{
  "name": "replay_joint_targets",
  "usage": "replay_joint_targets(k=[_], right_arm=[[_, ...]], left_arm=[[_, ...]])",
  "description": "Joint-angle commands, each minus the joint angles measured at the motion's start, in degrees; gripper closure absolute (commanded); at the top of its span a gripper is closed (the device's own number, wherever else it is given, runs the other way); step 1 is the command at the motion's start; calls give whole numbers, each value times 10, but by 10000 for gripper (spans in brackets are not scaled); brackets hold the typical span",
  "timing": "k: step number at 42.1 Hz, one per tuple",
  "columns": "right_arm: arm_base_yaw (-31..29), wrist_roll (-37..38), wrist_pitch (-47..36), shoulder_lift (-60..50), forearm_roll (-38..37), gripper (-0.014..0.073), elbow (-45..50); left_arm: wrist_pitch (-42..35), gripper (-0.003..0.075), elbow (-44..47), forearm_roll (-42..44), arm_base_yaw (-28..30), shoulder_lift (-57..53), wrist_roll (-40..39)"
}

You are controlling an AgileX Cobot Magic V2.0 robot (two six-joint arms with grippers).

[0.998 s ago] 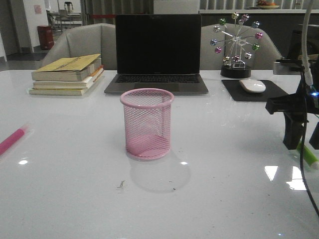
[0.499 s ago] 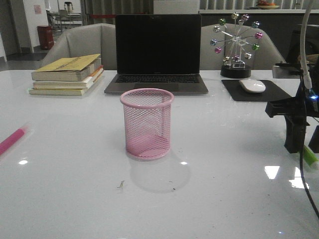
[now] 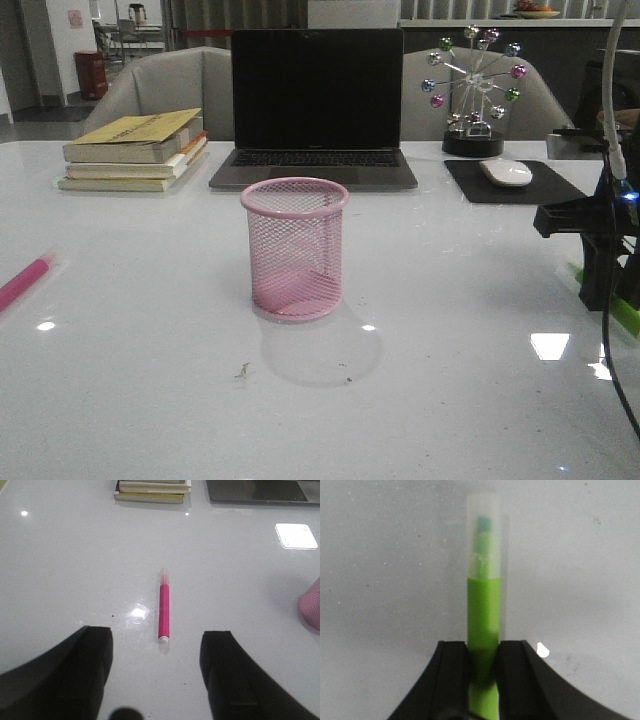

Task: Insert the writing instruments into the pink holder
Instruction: 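Lift the green marker upright with the right gripper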

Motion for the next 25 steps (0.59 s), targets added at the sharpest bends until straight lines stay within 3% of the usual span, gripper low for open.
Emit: replay_joint_targets(k=[1, 14, 25], right_arm=[[-1, -2, -7, -30, 1, 431, -16], [16, -3, -27, -116, 2, 431, -16], [92, -18, -108, -237, 2, 431, -15]], left_arm=[[-45, 264, -17, -2, -3, 0, -4], [-45, 264, -17, -2, -3, 0, -4], [-45, 264, -17, -2, -3, 0, -4]])
